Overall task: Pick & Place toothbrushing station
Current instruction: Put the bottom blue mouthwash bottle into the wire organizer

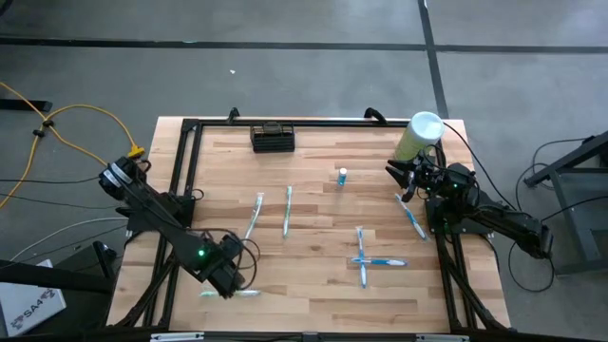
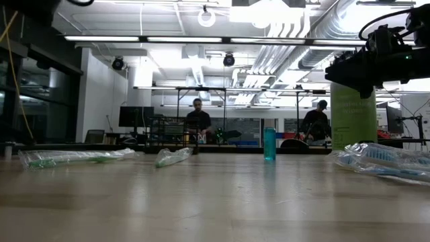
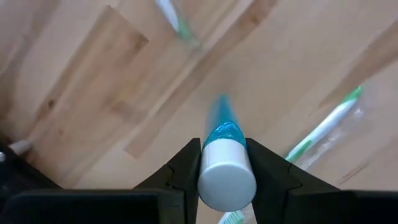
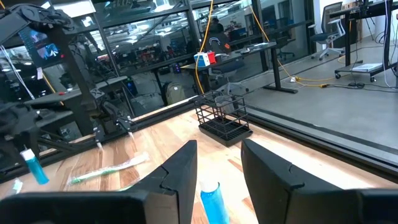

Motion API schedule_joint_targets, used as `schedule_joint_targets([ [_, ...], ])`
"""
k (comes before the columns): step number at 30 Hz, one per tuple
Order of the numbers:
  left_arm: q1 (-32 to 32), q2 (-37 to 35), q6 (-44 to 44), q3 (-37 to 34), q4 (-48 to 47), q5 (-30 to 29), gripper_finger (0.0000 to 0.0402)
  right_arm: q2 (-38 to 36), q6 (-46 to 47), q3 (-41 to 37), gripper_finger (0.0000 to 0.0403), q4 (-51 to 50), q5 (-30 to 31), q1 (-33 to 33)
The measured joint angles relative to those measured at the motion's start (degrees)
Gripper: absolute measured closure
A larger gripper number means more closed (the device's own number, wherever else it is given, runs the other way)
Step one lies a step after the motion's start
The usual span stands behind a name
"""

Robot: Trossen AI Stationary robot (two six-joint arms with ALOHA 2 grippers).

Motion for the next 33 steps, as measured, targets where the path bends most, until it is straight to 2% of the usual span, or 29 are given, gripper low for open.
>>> schedule_joint_targets([
  [4,3.0,-3.1,4.2,0.0,-1.4,0.0,0.0305,0.0,0.0,0.0,0.0286,0.0,0.0,0.0],
  [8,8.6,-5.3,11.5,0.0,-2.0,0.2,0.0305,0.0,0.0,0.0,0.0286,0.0,0.0,0.0],
  [20,31.4,-6.8,39.4,0.3,-3.0,5.3,0.0305,0.0,0.0,0.0,0.0286,0.0,0.0,0.0],
  [24,39.3,-7.6,47.9,2.4,-4.5,5.5,0.0305,0.0,0.0,0.0,0.0286,0.0,0.0,0.0],
  [33,52.3,-7.3,59.8,6.7,-7.6,5.5,0.0305,0.0,0.0,0.0,0.0286,0.0,0.0,0.0],
])
